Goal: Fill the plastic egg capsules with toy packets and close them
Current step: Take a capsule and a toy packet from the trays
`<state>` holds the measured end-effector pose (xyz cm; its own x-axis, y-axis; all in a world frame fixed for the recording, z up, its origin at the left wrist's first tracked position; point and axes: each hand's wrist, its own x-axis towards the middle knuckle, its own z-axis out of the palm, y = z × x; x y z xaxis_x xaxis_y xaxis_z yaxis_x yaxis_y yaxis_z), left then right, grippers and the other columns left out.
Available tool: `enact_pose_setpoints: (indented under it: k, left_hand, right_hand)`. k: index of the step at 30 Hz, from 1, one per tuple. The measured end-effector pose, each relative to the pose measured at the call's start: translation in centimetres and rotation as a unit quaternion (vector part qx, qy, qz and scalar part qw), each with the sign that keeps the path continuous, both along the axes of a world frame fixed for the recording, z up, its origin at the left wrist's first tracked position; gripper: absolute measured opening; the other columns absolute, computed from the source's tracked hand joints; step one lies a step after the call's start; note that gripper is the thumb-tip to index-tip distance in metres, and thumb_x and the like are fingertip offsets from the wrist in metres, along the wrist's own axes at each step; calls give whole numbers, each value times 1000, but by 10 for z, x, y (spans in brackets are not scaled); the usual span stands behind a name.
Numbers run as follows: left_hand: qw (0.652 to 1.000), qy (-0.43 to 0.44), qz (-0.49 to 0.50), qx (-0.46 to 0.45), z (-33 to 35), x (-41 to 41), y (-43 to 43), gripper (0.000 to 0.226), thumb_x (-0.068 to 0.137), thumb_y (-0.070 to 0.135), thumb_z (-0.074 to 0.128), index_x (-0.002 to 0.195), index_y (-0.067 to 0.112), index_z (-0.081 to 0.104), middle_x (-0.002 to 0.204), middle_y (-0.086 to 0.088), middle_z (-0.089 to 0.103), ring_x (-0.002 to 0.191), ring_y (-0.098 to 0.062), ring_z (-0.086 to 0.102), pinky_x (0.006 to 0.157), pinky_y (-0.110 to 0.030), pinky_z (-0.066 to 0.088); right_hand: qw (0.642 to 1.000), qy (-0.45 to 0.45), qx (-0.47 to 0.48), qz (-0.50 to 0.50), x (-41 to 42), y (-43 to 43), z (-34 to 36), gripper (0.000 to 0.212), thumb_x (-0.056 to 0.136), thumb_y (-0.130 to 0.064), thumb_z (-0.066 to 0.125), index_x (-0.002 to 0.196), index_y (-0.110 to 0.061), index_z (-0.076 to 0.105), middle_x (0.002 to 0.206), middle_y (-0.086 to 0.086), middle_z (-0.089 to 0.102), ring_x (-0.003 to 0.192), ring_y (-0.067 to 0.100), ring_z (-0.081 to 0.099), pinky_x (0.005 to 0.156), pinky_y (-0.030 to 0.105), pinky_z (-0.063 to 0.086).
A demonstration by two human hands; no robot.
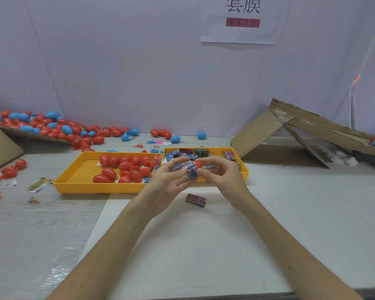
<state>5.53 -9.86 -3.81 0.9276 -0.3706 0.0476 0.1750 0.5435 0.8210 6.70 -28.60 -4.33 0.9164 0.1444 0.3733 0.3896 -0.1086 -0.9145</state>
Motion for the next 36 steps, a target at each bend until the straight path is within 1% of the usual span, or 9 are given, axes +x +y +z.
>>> enact_pose_setpoints:
  k: [8,12,15,20,24,29,31,33,36]
  left_hand:
    - [1000,-3,-6,-6,1,0,-1,41,89,2,62,130,6,57,122,-20,71,118,-32,67,92,-33,58]
    - [1000,-23,-2,-4,0,0,-2,41,88,3,71,127,6,60,119,-18,72,116,-33,68,91,-32,58]
    - [999,-36,8,9,-1,1,-1,42,86,1,72,126,6,61,114,-14,74,113,-31,70,90,-31,58]
    - [998,-37,20,35,-1,0,-3,41,85,-2,71,124,5,64,122,-19,69,112,-32,70,85,-31,59]
    - [998,-46,19,42,0,-1,-3,41,80,1,73,120,7,66,127,-21,66,113,-34,69,85,-31,59]
    - [993,-87,32,76,0,-4,-5,36,79,4,74,114,10,67,112,-8,74,102,-28,73,82,-28,58]
    - [985,-116,50,121,0,-4,-6,32,84,2,74,114,13,68,109,-2,75,98,-26,73,81,-27,58]
    - [976,-134,65,160,-2,-4,-7,31,86,0,75,110,18,71,111,-1,75,100,-29,73,82,-29,58]
    - [969,-144,74,184,-2,-4,-7,32,83,1,78,103,26,75,112,-1,74,104,-31,72,86,-35,59]
  right_hand:
    - [1000,-4,14,-4,-3,0,4,20,77,-30,81,92,-43,79,96,-3,77,95,30,70,87,52,59]
    - [1000,11,26,13,-5,-2,6,17,86,-19,77,97,-31,78,95,-3,77,86,15,71,75,32,60]
    - [999,27,26,21,-6,-2,8,17,87,-25,74,105,-22,75,97,-4,76,84,11,73,68,23,56]
    - [997,43,66,22,-4,-3,6,20,80,-23,78,97,-14,77,92,4,75,81,17,72,73,31,60]
    - [995,51,78,26,-2,-5,6,18,75,-28,79,91,-20,80,89,2,75,79,16,70,76,32,60]
    - [989,84,98,66,-2,-6,7,34,73,-35,78,98,-11,76,89,9,73,80,20,67,83,41,60]
    - [987,98,101,72,-4,-4,8,41,72,-41,78,99,-10,74,89,11,73,80,23,68,77,37,60]
    - [989,97,91,64,-4,-4,9,37,71,-42,79,96,-14,75,90,13,73,83,26,70,74,34,59]
    - [990,87,90,57,-3,-5,7,18,74,-35,79,84,-20,78,86,11,72,85,28,71,81,43,59]
